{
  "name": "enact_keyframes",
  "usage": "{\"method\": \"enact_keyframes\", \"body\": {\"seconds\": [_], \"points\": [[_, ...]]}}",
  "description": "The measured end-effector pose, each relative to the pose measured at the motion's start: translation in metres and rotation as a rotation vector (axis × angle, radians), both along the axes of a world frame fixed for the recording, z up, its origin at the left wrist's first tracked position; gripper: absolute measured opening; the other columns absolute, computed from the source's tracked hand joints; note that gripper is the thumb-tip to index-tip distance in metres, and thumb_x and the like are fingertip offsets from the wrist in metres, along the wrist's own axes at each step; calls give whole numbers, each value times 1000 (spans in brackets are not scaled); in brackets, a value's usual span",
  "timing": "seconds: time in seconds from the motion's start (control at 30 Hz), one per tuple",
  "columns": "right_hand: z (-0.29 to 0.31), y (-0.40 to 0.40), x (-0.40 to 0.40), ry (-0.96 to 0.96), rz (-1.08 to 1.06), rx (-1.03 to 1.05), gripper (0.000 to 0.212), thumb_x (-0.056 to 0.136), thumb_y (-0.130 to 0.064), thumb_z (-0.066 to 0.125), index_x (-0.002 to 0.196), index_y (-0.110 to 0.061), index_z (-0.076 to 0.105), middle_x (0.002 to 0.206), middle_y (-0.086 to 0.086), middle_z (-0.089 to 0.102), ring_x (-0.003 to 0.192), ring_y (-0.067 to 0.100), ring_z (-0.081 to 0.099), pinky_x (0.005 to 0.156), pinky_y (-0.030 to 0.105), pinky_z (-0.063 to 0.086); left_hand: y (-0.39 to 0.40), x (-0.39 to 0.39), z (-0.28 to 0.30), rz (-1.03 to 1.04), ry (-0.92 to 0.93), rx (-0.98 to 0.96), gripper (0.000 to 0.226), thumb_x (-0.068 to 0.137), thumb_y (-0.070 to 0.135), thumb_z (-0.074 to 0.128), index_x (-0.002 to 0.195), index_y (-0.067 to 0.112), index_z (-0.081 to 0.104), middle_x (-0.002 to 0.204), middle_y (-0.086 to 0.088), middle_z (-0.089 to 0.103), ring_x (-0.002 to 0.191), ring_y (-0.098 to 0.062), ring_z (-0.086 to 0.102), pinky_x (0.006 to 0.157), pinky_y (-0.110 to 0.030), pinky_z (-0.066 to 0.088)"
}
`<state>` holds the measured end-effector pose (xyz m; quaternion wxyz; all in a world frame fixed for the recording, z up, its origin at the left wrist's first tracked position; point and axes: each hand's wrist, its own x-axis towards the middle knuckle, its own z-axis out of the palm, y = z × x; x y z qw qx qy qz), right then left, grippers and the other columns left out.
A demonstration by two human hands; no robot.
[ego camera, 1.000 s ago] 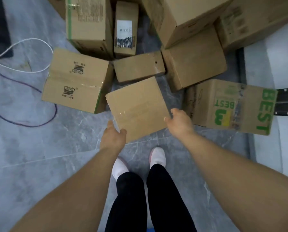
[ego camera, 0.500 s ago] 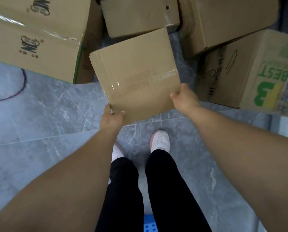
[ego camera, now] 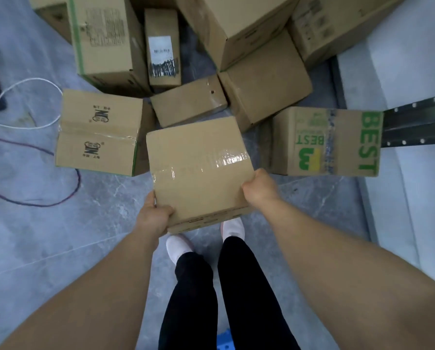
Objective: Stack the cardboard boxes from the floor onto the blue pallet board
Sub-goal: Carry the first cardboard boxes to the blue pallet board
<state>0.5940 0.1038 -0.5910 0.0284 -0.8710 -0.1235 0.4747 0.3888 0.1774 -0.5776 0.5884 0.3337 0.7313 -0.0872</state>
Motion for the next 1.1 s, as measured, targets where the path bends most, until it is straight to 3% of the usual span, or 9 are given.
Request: {"method": "enact_keyframes", "body": {"seconds": [0.13, 0.3, 0.53, 0.63, 0.73, 0.83, 1.0, 1.1], "points": [[58, -8, -2, 15, -17, 21, 34, 91, -10, 43, 124, -4, 47, 124, 17, 56, 112, 31, 54, 87, 30, 43, 7, 0, 59, -47, 12, 36, 60, 91, 7, 47, 143, 29, 28, 102, 0, 54, 76, -17, 54, 57, -28, 43], [107, -22, -16, 6, -66, 45, 33, 91, -6, 40, 121, -5, 52, 120, 15, 59, 109, 31, 56, 83, 31, 44, 19, -4, 105, -173, 43, 81, 44, 90, 9, 50, 133, 13, 41, 122, -11, 55, 92, -25, 52, 74, -35, 45], [146, -55, -58, -73, -326, 11, 27, 93, -8, 39, 111, -3, 58, 117, 16, 60, 105, 30, 57, 72, 26, 39, 37, -6, 144, -505, -37, 96, 37, 93, 12, 48, 129, 16, 45, 102, -7, 54, 81, -21, 48, 70, -29, 38], [165, -67, -80, -112, -405, -1, 30, 93, -7, 38, 113, -2, 58, 119, 17, 60, 109, 32, 56, 81, 30, 44, 44, -7, 166, -629, -88, 110, 41, 94, 15, 47, 134, 18, 41, 108, -8, 55, 88, -24, 51, 73, -31, 40], [183, -83, -105, -141, -567, 19, 23, 91, -8, 41, 106, -4, 57, 118, 18, 60, 108, 32, 56, 84, 31, 45, 45, -6, 187, -745, -131, 105, 42, 94, 14, 47, 135, 18, 41, 117, -11, 57, 102, -30, 54, 88, -37, 45], [198, -104, -126, -131, -755, 61, 10, 90, -12, 46, 98, -9, 51, 116, 17, 60, 105, 31, 56, 78, 30, 42, 36, -1, 202, -851, -174, 89, 39, 93, 12, 48, 131, 19, 45, 110, -8, 59, 98, -27, 56, 85, -34, 45], [222, -154, -162, -123, -1077, 99, 32, 90, -16, 50, 119, -3, 48, 114, 14, 56, 103, 30, 55, 80, 32, 43, -8, 13, 216, -1078, -198, 72, 45, 92, 12, 49, 135, 18, 42, 107, -6, 58, 104, -31, 57, 92, -39, 46], [234, -195, -186, -147, -1216, 120, 33, 89, -14, 47, 121, -7, 48, 116, 13, 57, 106, 30, 55, 85, 32, 44, -46, 22, 219, -1233, -212, 58, 47, 93, 14, 48, 139, 19, 39, 122, -11, 58, 110, -34, 55, 95, -42, 44]]}}
